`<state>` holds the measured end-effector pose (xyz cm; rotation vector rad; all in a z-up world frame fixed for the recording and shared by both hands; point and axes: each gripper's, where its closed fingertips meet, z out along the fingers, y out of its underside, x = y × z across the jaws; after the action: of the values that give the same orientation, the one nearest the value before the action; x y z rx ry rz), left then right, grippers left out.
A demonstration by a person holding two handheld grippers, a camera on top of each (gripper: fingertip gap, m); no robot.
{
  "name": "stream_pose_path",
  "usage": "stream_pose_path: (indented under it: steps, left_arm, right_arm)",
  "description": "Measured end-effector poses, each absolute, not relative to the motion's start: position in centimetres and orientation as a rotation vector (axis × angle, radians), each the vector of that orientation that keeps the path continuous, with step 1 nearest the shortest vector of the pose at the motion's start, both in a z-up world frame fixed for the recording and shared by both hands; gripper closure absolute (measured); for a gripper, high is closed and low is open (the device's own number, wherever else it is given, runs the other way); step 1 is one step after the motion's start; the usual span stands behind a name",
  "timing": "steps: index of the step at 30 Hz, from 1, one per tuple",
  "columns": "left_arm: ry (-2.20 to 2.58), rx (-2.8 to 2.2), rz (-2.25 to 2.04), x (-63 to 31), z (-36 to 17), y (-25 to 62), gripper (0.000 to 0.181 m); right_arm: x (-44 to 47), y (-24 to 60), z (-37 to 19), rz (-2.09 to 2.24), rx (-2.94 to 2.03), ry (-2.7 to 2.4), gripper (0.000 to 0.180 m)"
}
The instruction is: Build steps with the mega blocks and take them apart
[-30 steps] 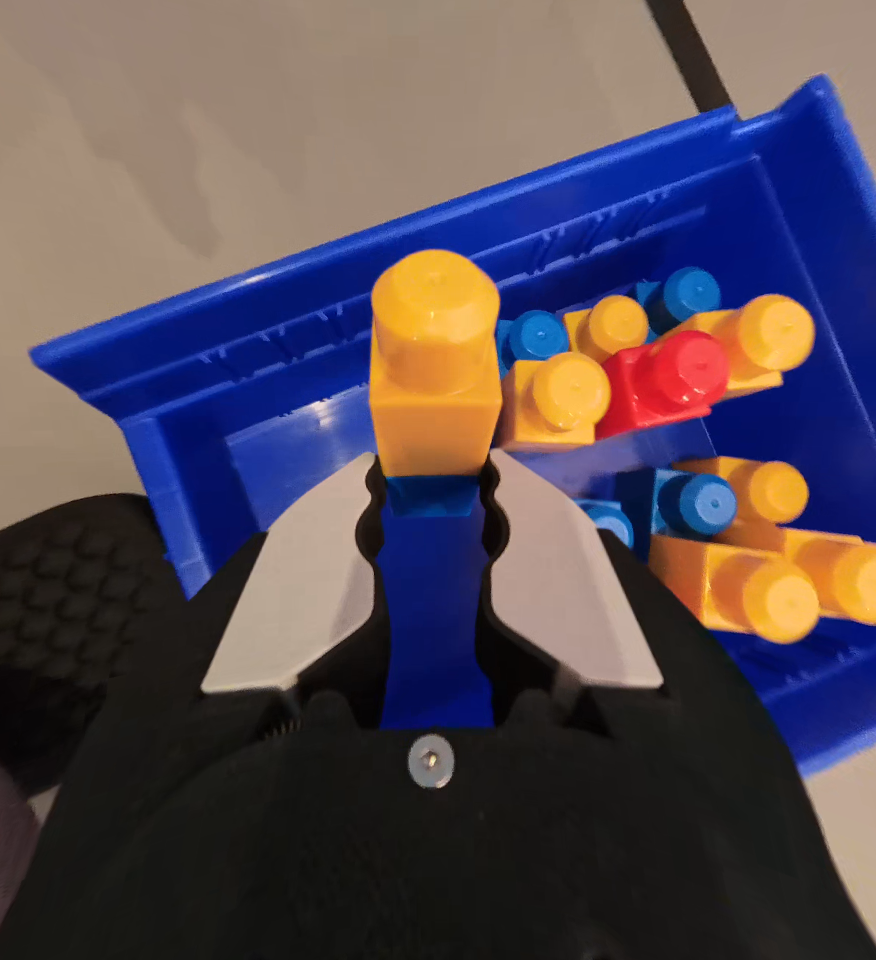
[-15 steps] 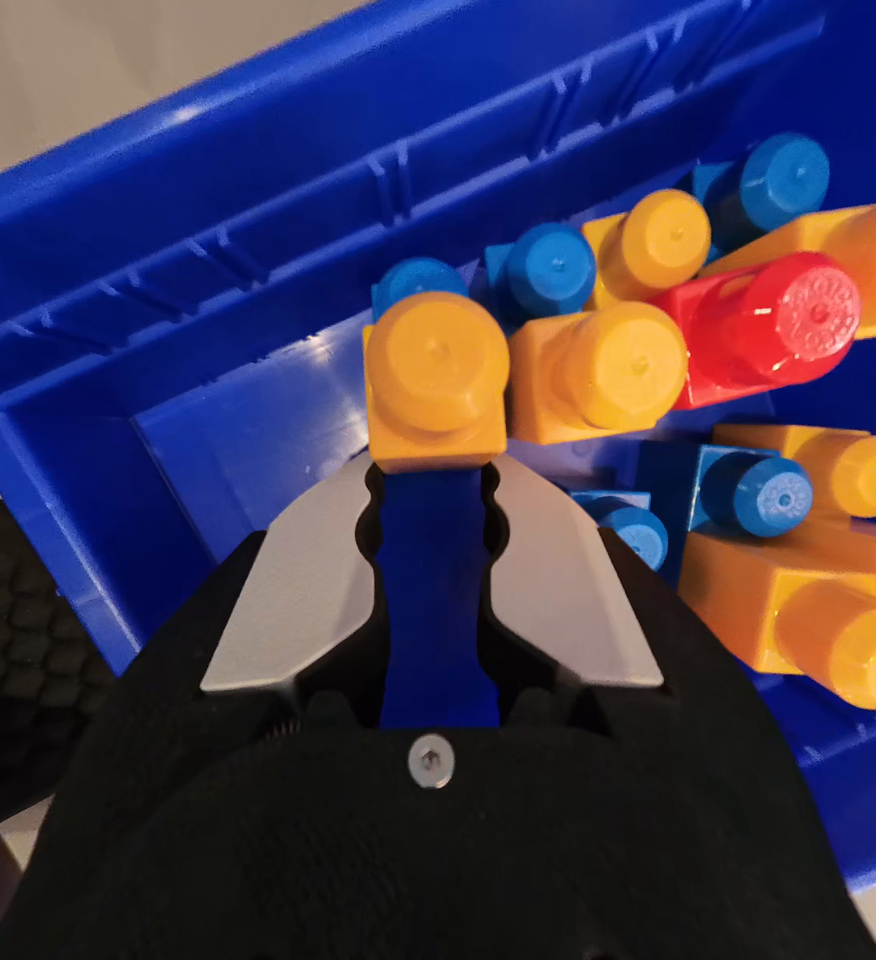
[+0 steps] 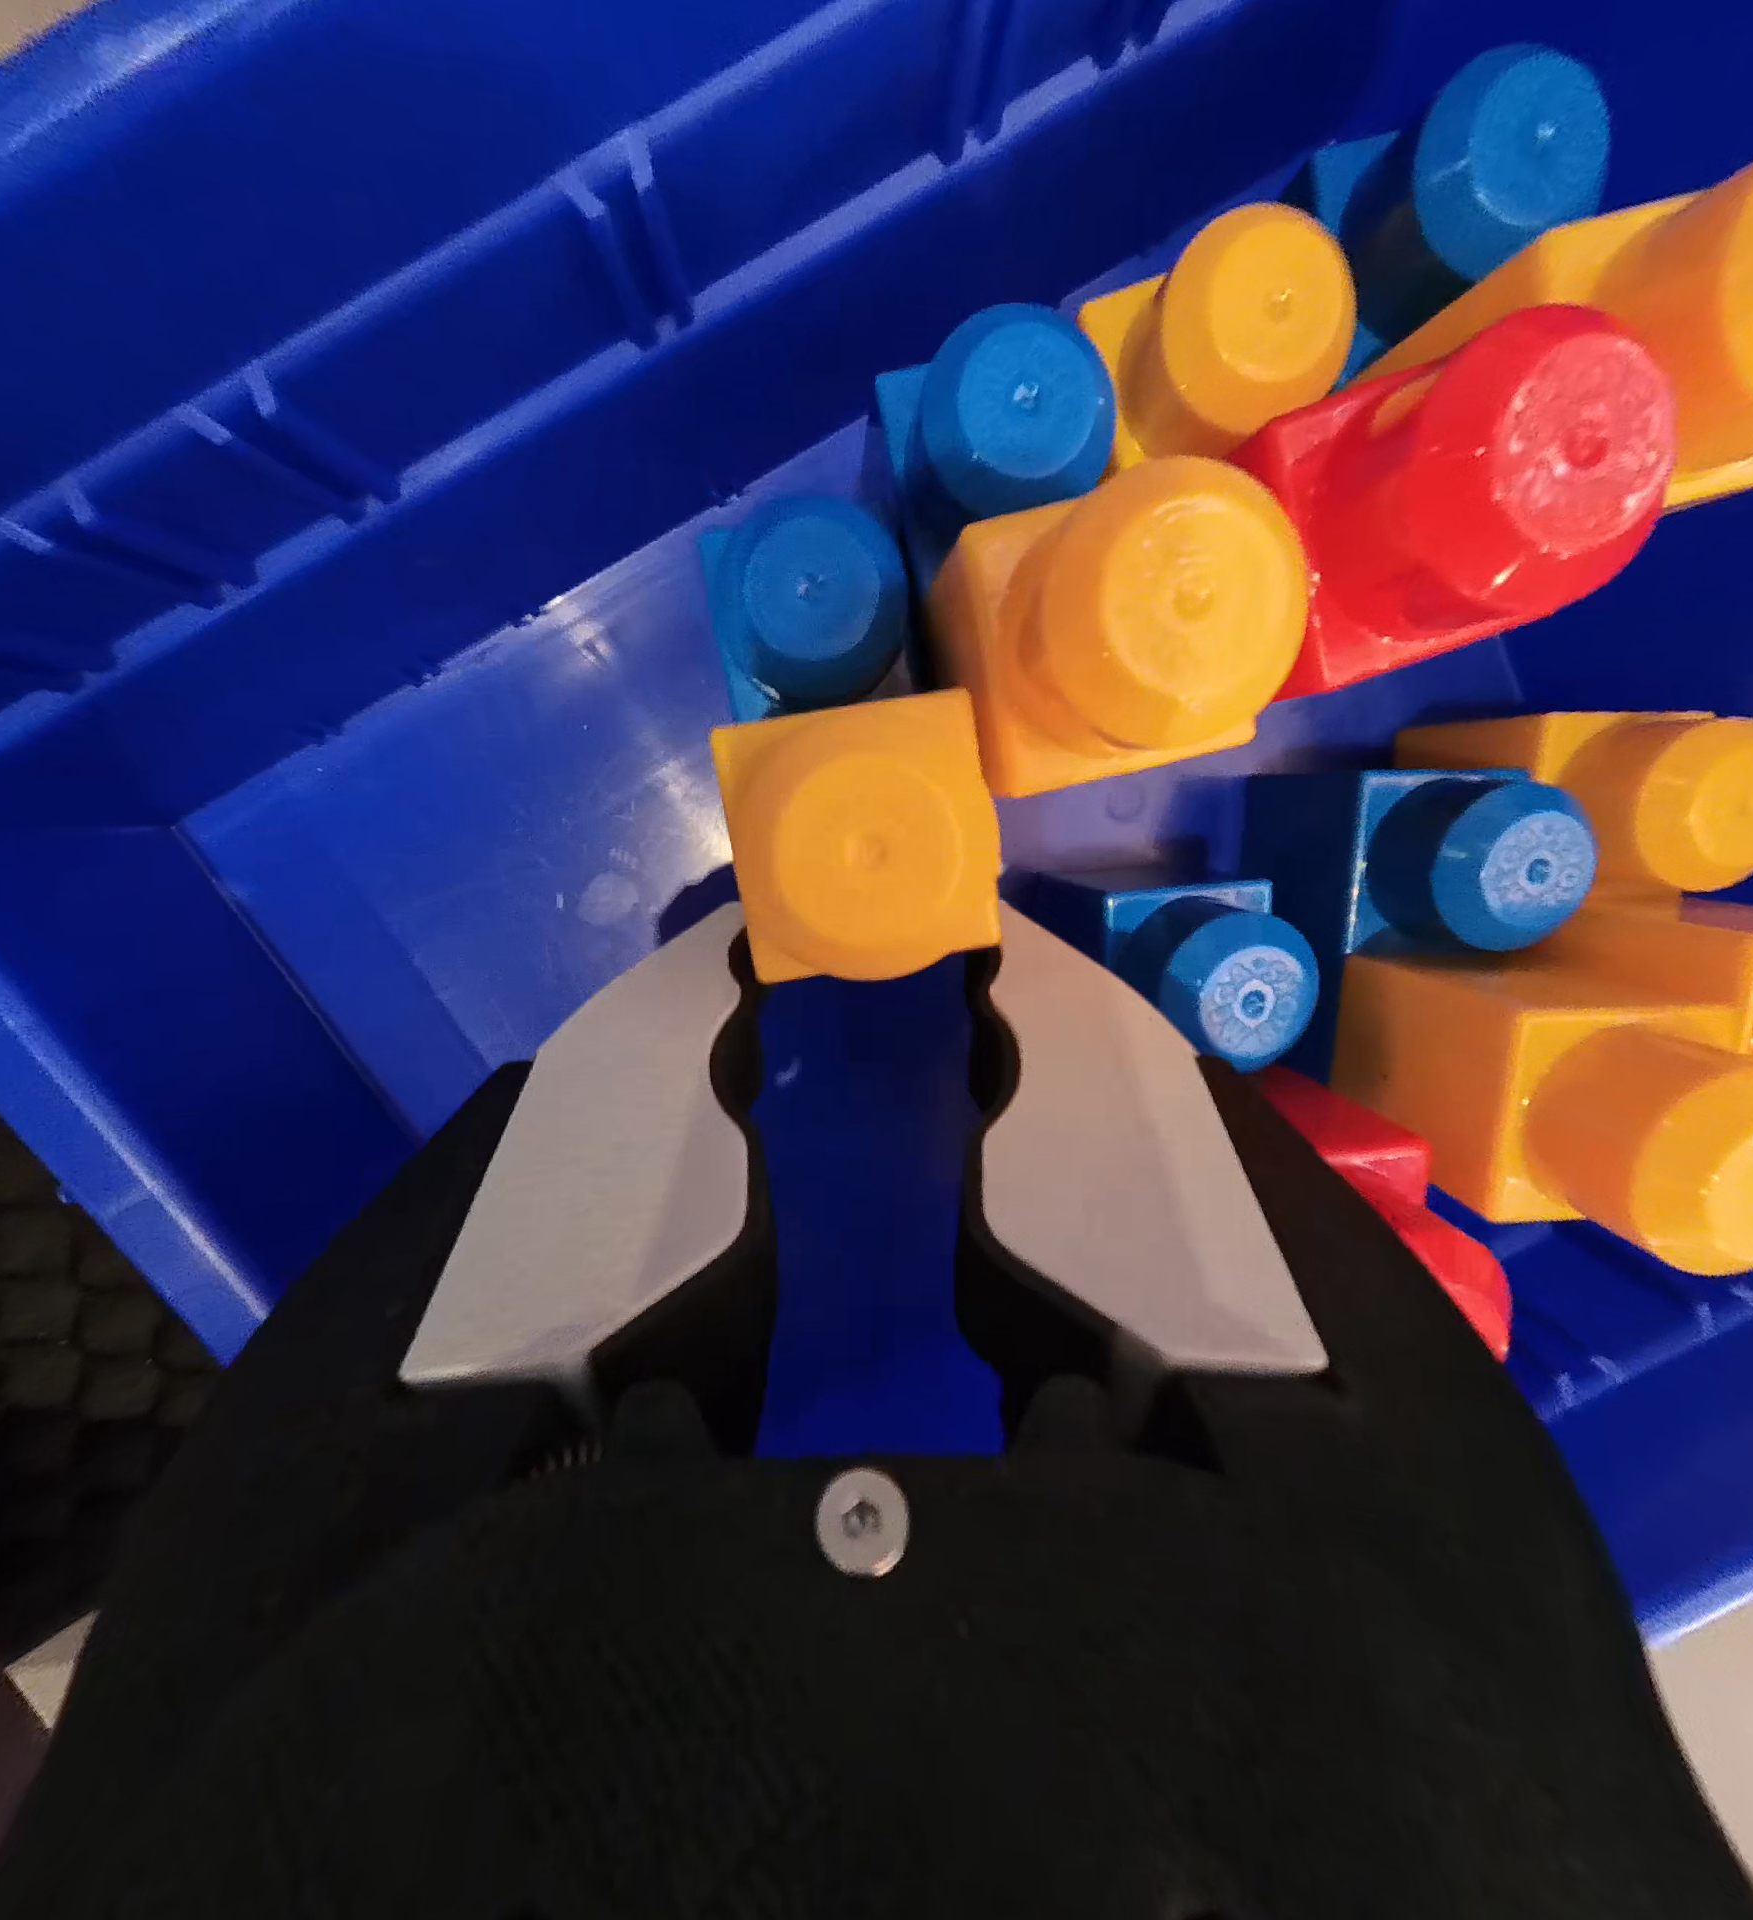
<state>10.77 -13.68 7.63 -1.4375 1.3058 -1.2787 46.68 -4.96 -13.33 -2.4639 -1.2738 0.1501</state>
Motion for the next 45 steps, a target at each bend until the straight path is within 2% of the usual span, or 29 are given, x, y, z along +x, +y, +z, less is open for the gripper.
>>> stream_pose_path:
  steps: [2, 6, 12, 17, 20, 23, 33, 38, 45]
  left_arm:
    - [1.3, -1.43, -1.273, 10.6, 7.9, -13.6, 0.132]
    - [1.283, -1.419, -1.258, 9.8, 8.6, -13.5, 0.132]
    - [1.208, -1.407, -1.149, 6.5, 10.8, -12.4, 0.132]
    - [0.948, -1.611, -0.638, -2.6, 11.0, -6.9, 0.132]
    - [0.844, -1.839, -0.341, -9.3, 8.0, -4.5, 0.132]
    - [0.844, -2.008, -0.267, -13.1, 4.6, -4.3, 0.135]
    - [1.126, -2.435, -0.324, -13.6, -5.4, -6.6, 0.129]
    - [1.137, -2.717, -0.226, -15.3, -9.4, -7.8, 0.128]
    - [1.196, -2.819, -0.288, -14.7, -11.0, -9.1, 0.123]
  right_arm:
    - [46.8, -5.2, -13.2, 0.142, -2.475, -1.28, 0.143]
    - [47.1, -6.2, -13.7, 0.167, -2.546, -1.291, 0.158]
    - [46.4, -5.3, -13.8, 0.163, -2.471, -1.329, 0.165]
    - [46.4, -5.2, -12.2, 0.176, -2.418, -1.297, 0.164]
    - [46.6, -5.4, -10.4, 0.152, -2.375, -1.27, 0.164]
    - [46.5, -5.8, -8.2, 0.132, -2.314, -1.241, 0.164]
    - [43.1, -4.7, 1.1, 0.056, -1.915, -1.128, 0.163]
    - [42.2, -5.0, 1.6, 0.067, -1.871, -1.157, 0.161]
    - [42.5, -4.6, 0.0, 0.084, -1.927, -1.175, 0.158]
